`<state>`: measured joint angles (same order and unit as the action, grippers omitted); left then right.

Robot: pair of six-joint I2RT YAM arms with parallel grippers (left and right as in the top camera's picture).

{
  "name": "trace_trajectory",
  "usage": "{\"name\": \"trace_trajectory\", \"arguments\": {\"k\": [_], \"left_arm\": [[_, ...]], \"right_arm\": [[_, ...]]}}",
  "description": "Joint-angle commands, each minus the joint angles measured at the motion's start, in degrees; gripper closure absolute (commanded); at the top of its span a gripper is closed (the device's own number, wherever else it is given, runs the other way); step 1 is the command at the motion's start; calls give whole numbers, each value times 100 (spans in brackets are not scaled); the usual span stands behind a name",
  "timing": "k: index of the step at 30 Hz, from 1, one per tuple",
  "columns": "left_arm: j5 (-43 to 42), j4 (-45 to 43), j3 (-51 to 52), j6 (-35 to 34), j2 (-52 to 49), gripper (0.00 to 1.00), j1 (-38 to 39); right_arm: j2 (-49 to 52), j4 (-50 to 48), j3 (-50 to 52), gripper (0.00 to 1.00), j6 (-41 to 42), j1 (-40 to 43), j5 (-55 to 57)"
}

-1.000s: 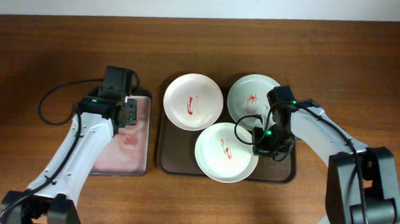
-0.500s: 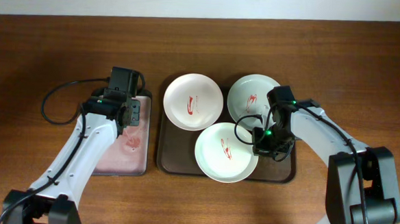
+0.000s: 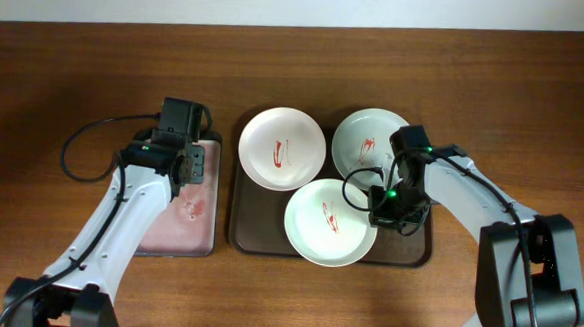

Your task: Clean dirty plates on tray and stack at the side

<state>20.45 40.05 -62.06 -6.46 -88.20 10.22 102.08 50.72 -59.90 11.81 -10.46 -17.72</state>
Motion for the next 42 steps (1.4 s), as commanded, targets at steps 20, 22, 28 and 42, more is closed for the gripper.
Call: {"name": "trace_trajectory", "arguments": {"k": [20,22,28,42], "left_arm": [[-1613,-111,929,-428,79,100,11],[-1615,-146,1019,-612,79,100,13],[-2157,-330,1176,-1060,79,100,13],[-2559,-616,1025,-713,142,100,13]], "right_arm": [[35,55,-55,96,9,-46,31],[35,55,-55,96,11,-46,31],[35,90,-55,96,9,-46,31],[35,122,-55,96,9,-46,31]]}}
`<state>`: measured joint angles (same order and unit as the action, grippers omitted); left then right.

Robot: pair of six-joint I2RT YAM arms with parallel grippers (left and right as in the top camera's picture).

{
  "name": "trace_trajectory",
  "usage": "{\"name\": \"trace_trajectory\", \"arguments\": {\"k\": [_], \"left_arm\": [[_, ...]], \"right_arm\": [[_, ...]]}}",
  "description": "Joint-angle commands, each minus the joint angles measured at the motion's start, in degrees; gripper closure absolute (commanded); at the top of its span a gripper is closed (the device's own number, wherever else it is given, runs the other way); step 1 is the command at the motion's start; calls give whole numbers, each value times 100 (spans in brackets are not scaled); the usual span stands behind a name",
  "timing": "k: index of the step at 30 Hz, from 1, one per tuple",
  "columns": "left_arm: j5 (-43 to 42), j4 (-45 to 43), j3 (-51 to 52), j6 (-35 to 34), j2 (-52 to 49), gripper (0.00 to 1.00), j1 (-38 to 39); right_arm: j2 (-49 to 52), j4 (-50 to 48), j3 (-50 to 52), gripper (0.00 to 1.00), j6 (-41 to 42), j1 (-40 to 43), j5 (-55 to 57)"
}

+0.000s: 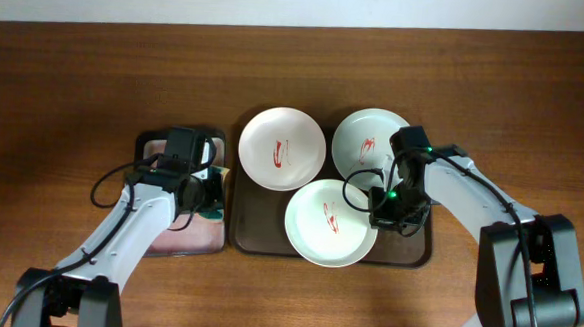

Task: Clean dirty plates on tray and stack at the side
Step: 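Scrub the front white plate with the sponge in the left gripper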

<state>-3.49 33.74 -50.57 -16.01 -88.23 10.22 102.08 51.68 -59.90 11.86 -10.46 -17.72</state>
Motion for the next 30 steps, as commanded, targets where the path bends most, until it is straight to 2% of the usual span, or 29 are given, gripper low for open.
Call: {"name": "trace_trajectory", "arguments": {"k": [1,3,7,9,14,16,21,25,28,30], "left_arm": [[-170,103,-295,260,236,100,13],[-210,225,-549,258,404,100,13],[-1504,186,-691,0,498,100,33],[-1823,98,-691,-50,498,100,225],[-1812,-435,-691,-380,404,100,1158],[-1768,-901,-691,-850,87,100,1740],[-1770,-1703,-691,-1722,-852,100,2544],[-1663,-2004,-691,-2430,-1388,100,2787],[-1644,-1971,-691,-2494,-1572,100,2804],[-1370,-1606,-691,-2494,-1648,100,2804]], "right_arm": [[35,26,-55,96,4,-46,31],[35,20,-55,96,4,-46,28],[35,-4,-55,96,7,-46,-212],[35,-15,-55,96,72,-46,-337],[35,17,-52,96,216,-48,-632],[35,55,-52,96,219,-116,-739],[35,-33,-52,96,219,-389,-717],[35,-28,-52,96,219,-389,-715],[35,-28,-52,96,219,-387,-715],[35,-26,-52,96,219,-389,-715]]}}
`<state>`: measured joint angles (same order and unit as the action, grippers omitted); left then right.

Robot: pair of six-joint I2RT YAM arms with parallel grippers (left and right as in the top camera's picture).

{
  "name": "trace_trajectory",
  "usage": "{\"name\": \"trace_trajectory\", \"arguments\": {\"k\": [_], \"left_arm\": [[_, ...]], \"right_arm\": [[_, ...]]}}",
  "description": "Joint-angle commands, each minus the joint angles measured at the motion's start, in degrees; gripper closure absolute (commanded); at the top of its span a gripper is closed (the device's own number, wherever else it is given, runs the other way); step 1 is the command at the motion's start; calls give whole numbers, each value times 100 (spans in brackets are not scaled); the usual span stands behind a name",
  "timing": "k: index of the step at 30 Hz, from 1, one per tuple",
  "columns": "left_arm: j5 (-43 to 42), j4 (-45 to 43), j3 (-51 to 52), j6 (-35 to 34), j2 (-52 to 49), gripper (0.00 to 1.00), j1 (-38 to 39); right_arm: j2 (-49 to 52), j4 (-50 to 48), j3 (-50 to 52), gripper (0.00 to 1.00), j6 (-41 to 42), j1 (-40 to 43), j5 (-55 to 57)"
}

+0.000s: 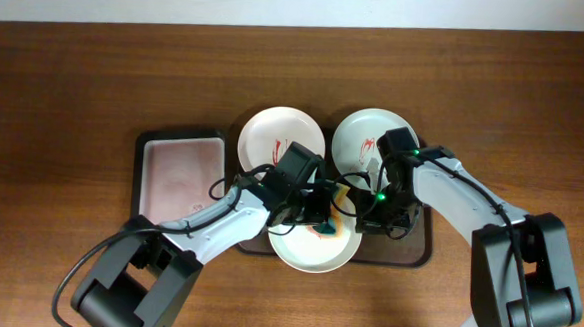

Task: Clean dirty plates on tray and stack at the side
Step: 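Scrub the front white plate with the sponge in the left gripper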

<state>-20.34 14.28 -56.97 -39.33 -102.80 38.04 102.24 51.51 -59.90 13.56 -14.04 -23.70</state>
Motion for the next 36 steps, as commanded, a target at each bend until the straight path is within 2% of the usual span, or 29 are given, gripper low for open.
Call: {"name": "trace_trajectory", "arguments": {"k": [1,3,5,9,11,16,18,21,24,29,31,34,36], "left_arm": [[605,656,-50,-160,-184,100,-9],[1023,1143,-52,-155,-164,100,-195],[1027,1390,-52,-127,-107,100,-387],[957,1714,-157,516,439,100,-599],[529,1751,-321,916,846,100,-595],[678,1882,-363,944,1541,100,-737],[629,1893,-269,866,1491,100,-673],[640,1871,-164,348,1294,100,-531],[369,1469,-162,245,789,100,-214],[345,1228,-162,-463,205,100,251],[667,1303,-162,-461,199,100,321],[1674,1847,-164,-461,214,100,280],[1908,2013,-181,-455,323,100,136]], "right_arm": [[20,9,-52,96,46,-31,-116],[20,11,-52,96,48,-28,-116],[20,11,-52,96,48,-28,-114],[20,11,-52,96,48,-28,-114],[20,9,-52,96,46,-28,-111],[20,7,-52,95,46,-31,-94],[20,-11,-52,95,46,-31,-94],[20,-11,-52,95,46,-31,-94],[20,-9,-52,96,46,-31,-94],[20,7,-52,96,46,-28,-94],[20,9,-52,96,46,-28,-94],[20,24,-52,96,46,-28,-94],[20,35,-52,96,44,-28,-94]]}}
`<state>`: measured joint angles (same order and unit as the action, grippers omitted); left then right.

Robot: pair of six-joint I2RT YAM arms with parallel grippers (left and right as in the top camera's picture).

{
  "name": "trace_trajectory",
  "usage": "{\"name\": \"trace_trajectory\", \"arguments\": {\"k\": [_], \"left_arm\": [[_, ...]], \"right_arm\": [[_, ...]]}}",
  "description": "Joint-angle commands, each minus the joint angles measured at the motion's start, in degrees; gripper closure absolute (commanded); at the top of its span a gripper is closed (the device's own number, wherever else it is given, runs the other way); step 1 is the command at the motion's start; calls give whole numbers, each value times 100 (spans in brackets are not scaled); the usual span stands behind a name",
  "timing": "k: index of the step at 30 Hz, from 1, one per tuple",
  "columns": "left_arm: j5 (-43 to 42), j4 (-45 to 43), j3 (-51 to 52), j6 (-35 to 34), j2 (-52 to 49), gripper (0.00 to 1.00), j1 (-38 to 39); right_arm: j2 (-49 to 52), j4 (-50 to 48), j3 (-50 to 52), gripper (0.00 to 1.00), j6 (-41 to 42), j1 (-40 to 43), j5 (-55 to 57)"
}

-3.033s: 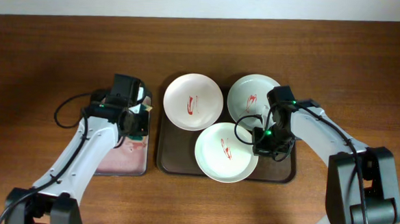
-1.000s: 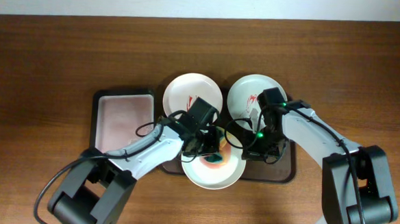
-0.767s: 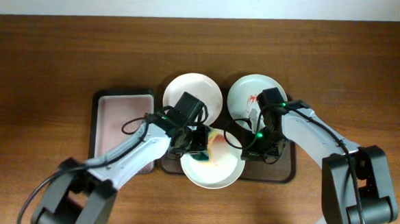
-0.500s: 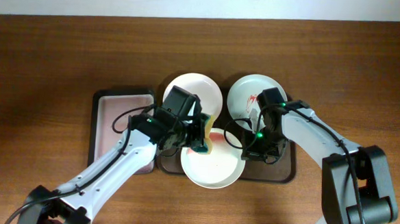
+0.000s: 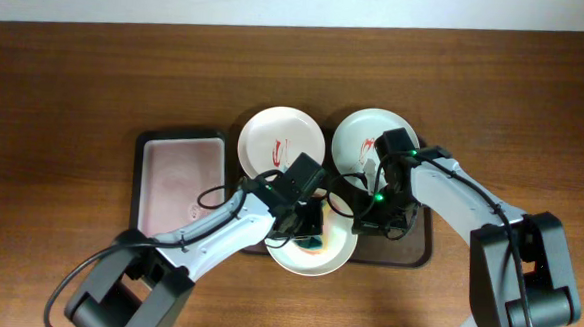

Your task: Clean dirty plates on tray and stack at the side

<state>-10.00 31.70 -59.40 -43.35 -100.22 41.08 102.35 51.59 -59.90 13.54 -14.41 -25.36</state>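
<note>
Three white plates with red smears sit on the dark brown tray point(image 5: 415, 252): one at the back left point(image 5: 278, 143), one at the back right point(image 5: 364, 135) and a front plate point(image 5: 319, 262) that overhangs the tray's front edge. My left gripper point(image 5: 308, 230) is over the front plate, shut on a green and yellow sponge point(image 5: 314, 246) that it presses onto the plate's inside. My right gripper point(image 5: 361, 223) sits at this plate's right rim and holds it. The fingers of both are largely hidden under the wrists.
A black tray of pink washing liquid point(image 5: 179, 173) stands left of the brown tray. Cables loop between the two arms above the plates. The wooden table point(image 5: 66, 82) stretches around on all sides.
The left gripper with the sponge has shifted slightly towards the front of the front plate. The plate itself sits a little nearer the table's front. The right gripper has stayed at its rim.
First the left gripper hung over the pink tray while the right was at the front plate's right rim. Then the left was down at that tray's right edge with the sponge. Later it was on the front plate with the sponge, and now further forward on it.
</note>
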Motion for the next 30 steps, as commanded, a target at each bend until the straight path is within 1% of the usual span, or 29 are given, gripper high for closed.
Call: {"name": "trace_trajectory", "arguments": {"k": [1,3,4,5,6,8,10,11,12,13,14,15,16,17,19,21,24,25,26,28,30], "left_arm": [[861,313,39,74,227,100,-306],[640,310,-63,540,584,100,-474],[597,310,-120,796,824,100,-520],[599,315,-129,979,966,100,-557],[632,385,-129,1075,1132,100,-625],[647,573,-129,1093,1246,100,-800],[638,800,-129,1139,1250,100,-1156],[634,866,-129,1335,1250,100,-1327],[640,957,-131,1674,1250,100,-1567],[643,1001,-131,1797,1250,100,-1729],[640,1036,-131,1875,1250,100,-1950],[638,1051,-131,1886,1250,100,-2133],[632,1075,-131,1963,1250,100,-2369],[634,1134,-131,2264,1250,100,-2726],[636,1215,-129,2765,1250,100,-3121],[638,1298,-129,3093,1248,100,-3397],[623,1298,-92,3303,1244,100,-3683],[470,1290,-59,3403,1244,100,-3729],[332,1290,-31,3646,1213,100,-3764],[341,1228,35,4050,1123,100,-3762],[400,1119,90,4129,935,100,-3762]], "right_arm": [[9,24,-52,96,46,9,72],[9,26,-52,96,46,9,74],[9,24,-52,92,46,7,74],[9,24,-52,81,46,7,74],[9,24,-52,73,46,7,74],[9,13,-17,73,46,7,74],[9,-9,81,73,48,7,72],[15,-42,170,73,48,7,72],[15,-111,273,75,48,7,68],[15,-151,317,81,48,7,68],[15,-179,343,85,48,7,68],[15,-190,343,88,46,7,68],[15,-245,343,93,46,7,68],[15,-345,343,96,48,7,66],[13,-385,313,96,46,7,70],[-31,-269,214,96,26,7,120],[-310,149,-116,96,31,7,741],[-511,284,-278,96,31,7,997],[-780,374,-459,96,50,7,1329],[-1064,372,-599,96,81,7,1808],[-1290,369,-673,96,339,-55,2605]]}}
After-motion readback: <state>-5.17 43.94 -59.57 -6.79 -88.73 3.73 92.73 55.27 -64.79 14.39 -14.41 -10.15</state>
